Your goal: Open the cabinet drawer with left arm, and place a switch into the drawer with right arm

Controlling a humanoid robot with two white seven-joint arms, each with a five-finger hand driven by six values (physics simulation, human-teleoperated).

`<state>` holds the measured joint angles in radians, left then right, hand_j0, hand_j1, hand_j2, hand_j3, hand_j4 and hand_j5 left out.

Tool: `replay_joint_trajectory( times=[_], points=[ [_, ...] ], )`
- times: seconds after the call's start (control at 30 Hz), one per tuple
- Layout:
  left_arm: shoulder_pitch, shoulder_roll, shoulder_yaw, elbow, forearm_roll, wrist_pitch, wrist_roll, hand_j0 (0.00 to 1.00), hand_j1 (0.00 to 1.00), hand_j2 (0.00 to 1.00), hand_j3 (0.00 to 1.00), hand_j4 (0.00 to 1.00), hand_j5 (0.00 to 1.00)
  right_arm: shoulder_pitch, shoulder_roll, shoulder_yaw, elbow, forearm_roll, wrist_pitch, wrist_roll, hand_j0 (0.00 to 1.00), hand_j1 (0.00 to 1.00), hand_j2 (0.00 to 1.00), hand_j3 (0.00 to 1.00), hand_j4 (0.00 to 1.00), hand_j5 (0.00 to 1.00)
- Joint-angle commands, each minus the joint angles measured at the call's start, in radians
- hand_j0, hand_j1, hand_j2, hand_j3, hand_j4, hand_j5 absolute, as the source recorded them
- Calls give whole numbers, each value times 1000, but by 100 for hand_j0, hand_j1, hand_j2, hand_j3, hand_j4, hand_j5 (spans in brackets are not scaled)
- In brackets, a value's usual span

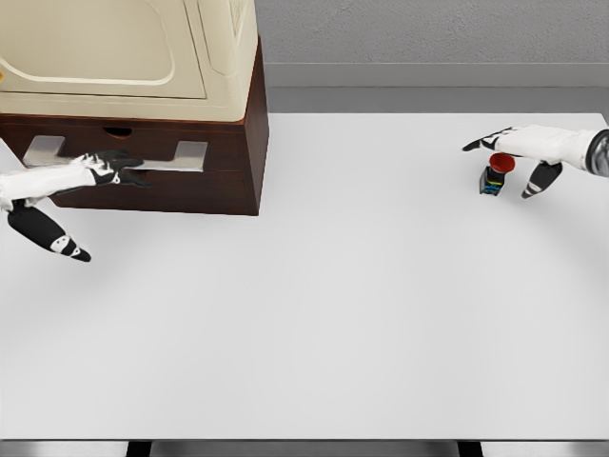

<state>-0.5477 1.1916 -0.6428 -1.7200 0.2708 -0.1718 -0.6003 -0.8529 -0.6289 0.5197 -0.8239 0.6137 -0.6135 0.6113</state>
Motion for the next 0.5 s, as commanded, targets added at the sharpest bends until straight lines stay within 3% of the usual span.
replay_joint_trajectory(
  times=[0.0, 0.47],
  points=[
    [0, -9, -31, -7, -15, -5, -11, 100, 100, 100, 100, 100, 100, 0, -5, -3, 0, -5, 3, 0, 100, 100, 100, 100, 100, 100],
    [2, 33, -51, -36, -8, -29, -11, 100, 100, 100, 100, 100, 100, -3, 6, 2, -1, -6, 3, 0, 100, 100, 100, 100, 100, 100]
  ],
)
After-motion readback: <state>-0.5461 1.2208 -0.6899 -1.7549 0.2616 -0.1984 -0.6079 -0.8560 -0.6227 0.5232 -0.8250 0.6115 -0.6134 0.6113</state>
